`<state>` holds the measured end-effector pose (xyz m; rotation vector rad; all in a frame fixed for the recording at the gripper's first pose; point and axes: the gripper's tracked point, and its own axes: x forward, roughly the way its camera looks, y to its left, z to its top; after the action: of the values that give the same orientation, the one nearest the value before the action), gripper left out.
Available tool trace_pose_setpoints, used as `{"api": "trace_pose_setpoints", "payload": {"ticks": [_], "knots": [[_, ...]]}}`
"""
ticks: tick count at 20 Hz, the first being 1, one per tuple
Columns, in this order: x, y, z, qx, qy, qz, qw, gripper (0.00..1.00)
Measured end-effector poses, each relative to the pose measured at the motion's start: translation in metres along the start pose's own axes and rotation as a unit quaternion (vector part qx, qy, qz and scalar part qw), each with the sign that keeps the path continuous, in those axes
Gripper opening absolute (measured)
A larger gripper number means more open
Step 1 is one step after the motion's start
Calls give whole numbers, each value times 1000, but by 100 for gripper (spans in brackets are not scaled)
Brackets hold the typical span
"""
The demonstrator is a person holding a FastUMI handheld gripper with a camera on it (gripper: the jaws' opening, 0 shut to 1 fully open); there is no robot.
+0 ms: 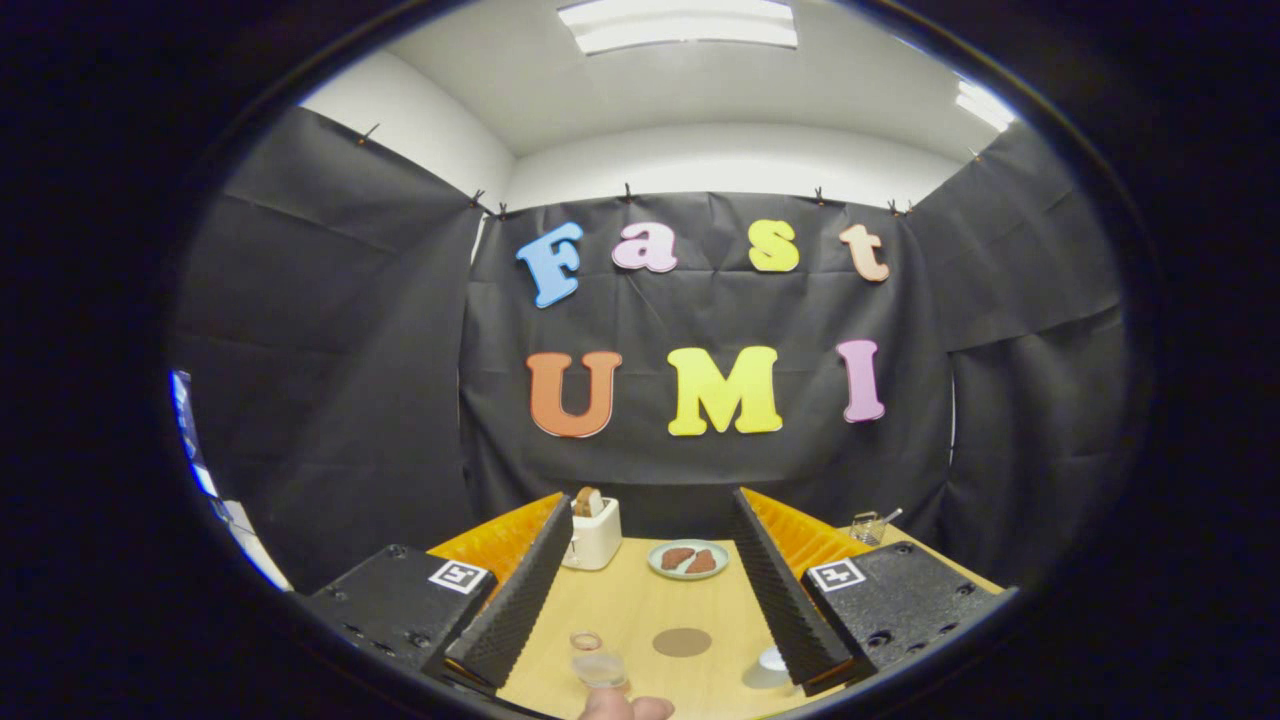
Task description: Take the bottle from table, then pour the juice into the cup, finally place the bottle on the coaster
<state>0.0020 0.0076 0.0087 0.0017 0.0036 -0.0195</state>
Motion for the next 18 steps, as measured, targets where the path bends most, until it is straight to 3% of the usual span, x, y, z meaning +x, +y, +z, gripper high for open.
{"api": "trace_pose_setpoints", "payload": {"ticks": [12,18], "knots": [[-29,26,-24,28,-10,-3,1000,100],[-48,38,-78,33,0,-3,999,100]]}}
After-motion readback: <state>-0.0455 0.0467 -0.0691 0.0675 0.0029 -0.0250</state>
